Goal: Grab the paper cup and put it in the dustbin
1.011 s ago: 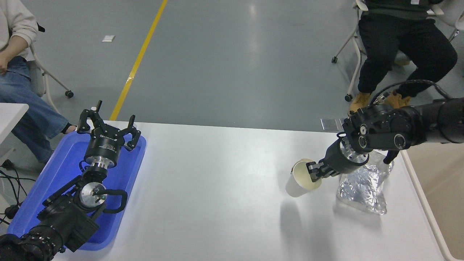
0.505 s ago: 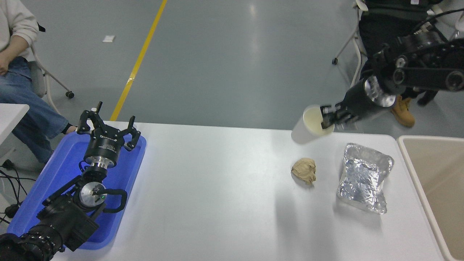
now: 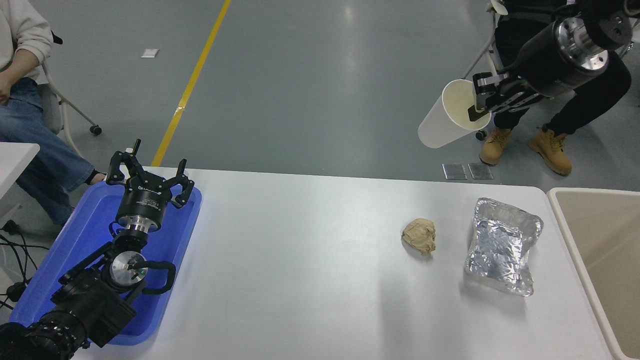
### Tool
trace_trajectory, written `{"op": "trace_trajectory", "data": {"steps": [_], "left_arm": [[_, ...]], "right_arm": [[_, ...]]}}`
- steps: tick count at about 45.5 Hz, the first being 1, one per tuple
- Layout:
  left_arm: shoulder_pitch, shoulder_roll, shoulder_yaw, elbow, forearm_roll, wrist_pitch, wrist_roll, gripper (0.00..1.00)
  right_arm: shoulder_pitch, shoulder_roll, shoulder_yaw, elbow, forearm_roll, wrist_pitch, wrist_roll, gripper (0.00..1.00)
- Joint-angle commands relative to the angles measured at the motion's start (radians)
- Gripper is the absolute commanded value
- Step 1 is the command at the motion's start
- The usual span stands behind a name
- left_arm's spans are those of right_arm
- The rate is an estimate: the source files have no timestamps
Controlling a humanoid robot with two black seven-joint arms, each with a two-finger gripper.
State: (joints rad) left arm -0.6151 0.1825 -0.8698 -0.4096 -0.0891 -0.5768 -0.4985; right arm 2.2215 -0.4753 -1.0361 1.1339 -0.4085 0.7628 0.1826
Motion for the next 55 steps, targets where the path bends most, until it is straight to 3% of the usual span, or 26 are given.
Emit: {"op": "trace_trajectory", "data": {"steps": [1,29,43,55], "left_arm": [[0.0,0.0,0.0,0.0,0.0,0.0,0.0,1.0],[0.0,0.0,0.0,0.0,0.002,0.0,0.0,1.0],[0.0,0.0,0.0,0.0,0.0,0.0,0.0,1.0],[0.0,0.0,0.0,0.0,0.0,0.0,0.0,1.0]], "right_arm": [[-0.045,-0.026,-0.005,-0.072,0.005,-0.039,-0.005,0.0],[-0.68,-0.174,0.024,-0.759,0.074,-0.325,-0.025,0.0],[-0.953,-0.18,0.028,-0.908,0.269,-0.482,-0.181,0.0],[-1.135,-0.203,0.079,-0.916,0.329,-0.62,-0.213,0.0]]}}
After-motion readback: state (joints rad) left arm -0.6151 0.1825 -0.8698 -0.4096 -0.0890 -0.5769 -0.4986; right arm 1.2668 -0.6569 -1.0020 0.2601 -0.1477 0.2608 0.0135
